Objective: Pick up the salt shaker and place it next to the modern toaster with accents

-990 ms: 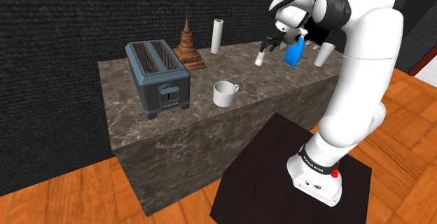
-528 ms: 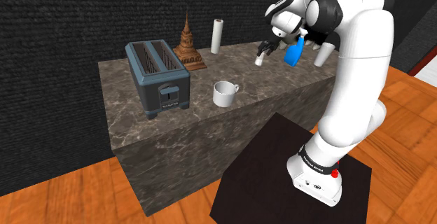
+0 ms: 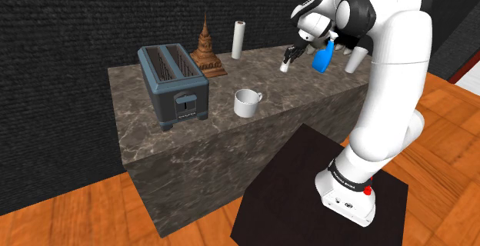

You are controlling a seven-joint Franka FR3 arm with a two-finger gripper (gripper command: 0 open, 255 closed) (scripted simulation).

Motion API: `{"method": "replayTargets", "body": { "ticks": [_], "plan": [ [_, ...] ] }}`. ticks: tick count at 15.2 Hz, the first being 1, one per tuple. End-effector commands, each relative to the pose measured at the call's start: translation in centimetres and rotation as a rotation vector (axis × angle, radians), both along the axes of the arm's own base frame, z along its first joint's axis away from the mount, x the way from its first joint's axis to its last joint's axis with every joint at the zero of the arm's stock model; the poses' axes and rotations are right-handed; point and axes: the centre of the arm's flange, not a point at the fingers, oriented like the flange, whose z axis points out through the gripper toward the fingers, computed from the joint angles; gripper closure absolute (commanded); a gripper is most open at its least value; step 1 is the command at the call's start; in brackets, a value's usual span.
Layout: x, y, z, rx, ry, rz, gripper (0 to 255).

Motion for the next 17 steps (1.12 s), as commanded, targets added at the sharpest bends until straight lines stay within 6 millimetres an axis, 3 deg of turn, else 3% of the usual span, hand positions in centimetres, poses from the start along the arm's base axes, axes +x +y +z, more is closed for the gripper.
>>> {"method": "replayTargets", "body": {
  "ticks": [1,8,17],
  "plan": [
    [0.0,0.0,0.0,0.0,0.001,0.0,255],
    [0.0,0.0,0.0,0.0,0.0,0.0,255],
    [0.0,0.0,4.7,0.0,0.0,0.0,255]
  ]
}}
